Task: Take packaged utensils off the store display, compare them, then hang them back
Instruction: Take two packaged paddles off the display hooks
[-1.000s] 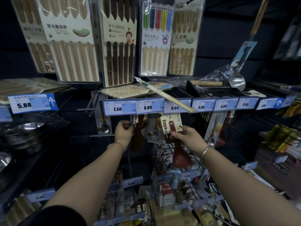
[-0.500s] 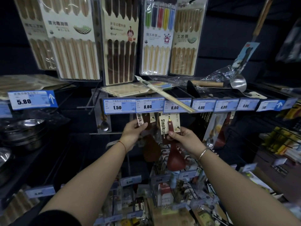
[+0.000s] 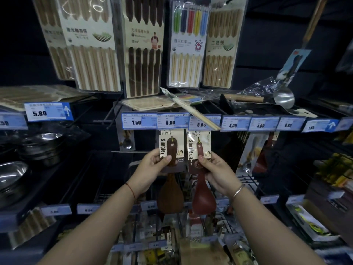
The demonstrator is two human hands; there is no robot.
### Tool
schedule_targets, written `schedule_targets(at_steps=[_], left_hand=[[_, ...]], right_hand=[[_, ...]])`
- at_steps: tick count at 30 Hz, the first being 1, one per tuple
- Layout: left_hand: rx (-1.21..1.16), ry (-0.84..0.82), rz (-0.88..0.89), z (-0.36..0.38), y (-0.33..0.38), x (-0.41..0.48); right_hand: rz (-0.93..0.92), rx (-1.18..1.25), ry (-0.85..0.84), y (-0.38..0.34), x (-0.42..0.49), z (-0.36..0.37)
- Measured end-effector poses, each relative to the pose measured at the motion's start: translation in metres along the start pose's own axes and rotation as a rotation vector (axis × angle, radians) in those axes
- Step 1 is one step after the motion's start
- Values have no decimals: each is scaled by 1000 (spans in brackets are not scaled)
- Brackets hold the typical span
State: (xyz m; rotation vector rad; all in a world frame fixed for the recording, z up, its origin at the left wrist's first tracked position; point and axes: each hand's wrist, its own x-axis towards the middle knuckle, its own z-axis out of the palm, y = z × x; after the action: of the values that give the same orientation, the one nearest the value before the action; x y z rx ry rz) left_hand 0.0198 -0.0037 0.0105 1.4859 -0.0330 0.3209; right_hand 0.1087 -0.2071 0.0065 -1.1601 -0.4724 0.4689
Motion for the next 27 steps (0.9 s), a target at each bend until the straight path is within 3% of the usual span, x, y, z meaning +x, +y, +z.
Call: schedule_targets(at_steps=[6,15,21,27], left_hand=[[21,-6,-2,6,10,-15],[66,11,-104,28,-4,-13],[70,-42,-138,66,-11,2],[14,-84,-224,122,-20,16]], right_hand=[[20,38,-47,-4,-10,-2],[107,42,153,-7,-44,-39],[56,-2,343,-17,-71,-84],[96,47,375,-22,-86,-115]])
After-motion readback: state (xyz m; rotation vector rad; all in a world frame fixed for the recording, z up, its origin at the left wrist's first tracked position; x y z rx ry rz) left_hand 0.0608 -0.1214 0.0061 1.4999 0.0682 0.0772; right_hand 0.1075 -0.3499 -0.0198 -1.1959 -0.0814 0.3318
